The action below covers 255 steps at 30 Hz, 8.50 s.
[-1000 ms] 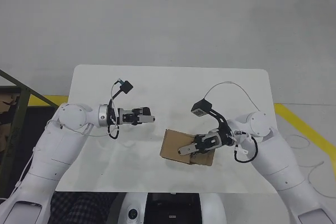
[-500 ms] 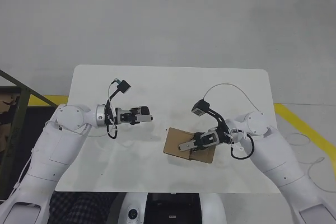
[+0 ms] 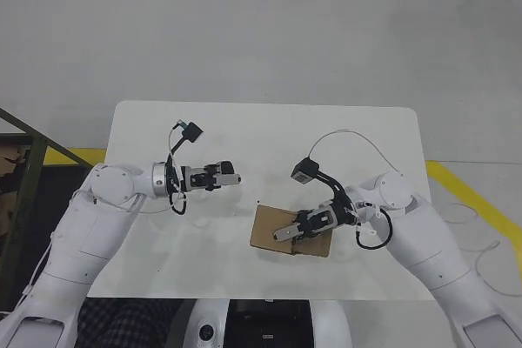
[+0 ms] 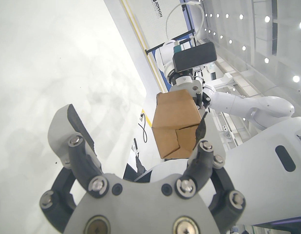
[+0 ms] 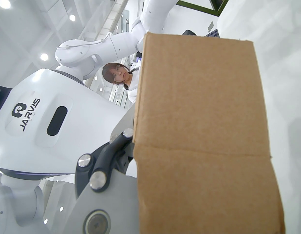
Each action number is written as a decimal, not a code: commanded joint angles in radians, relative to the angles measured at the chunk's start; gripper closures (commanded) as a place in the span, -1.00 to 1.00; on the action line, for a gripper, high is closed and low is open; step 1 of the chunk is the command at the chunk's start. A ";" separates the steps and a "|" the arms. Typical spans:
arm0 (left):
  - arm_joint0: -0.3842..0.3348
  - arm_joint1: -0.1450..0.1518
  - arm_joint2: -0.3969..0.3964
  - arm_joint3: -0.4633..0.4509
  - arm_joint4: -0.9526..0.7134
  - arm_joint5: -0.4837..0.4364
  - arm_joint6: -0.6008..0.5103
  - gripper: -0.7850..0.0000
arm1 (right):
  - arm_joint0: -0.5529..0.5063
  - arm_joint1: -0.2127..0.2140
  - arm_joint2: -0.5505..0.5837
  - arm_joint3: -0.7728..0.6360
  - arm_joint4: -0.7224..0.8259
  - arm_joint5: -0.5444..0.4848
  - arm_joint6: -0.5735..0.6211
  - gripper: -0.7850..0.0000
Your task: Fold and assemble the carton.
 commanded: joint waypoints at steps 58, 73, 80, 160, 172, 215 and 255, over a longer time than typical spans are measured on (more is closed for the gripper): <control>0.199 -0.011 -0.080 -0.136 0.819 -0.545 0.772 -1.00 | 0.155 0.005 -0.240 0.224 0.311 0.025 0.021 1.00; 0.218 0.035 -0.020 -0.273 0.943 -0.545 0.853 -1.00 | 0.232 -0.040 -0.284 0.377 0.310 0.022 0.021 1.00; 0.233 0.057 0.001 -0.321 1.212 -0.545 1.071 -1.00 | 0.253 -0.051 -0.303 0.374 0.342 0.022 0.021 1.00; 0.122 0.105 0.208 -0.178 1.286 -0.545 1.159 0.01 | 0.246 -0.112 -0.268 0.368 0.158 0.022 0.021 -1.00; 0.155 0.107 0.143 -0.155 1.336 -0.480 1.234 0.16 | 0.225 -0.056 -0.115 0.323 0.092 0.022 0.021 -1.00; 0.199 0.083 0.054 -0.146 1.319 -0.474 1.311 -0.30 | -0.045 0.061 0.087 -0.198 -0.453 0.129 -0.380 1.00; 0.213 0.059 0.040 -0.171 1.313 -0.501 1.276 -0.22 | -0.005 0.072 0.185 -0.191 -0.511 0.131 -0.403 1.00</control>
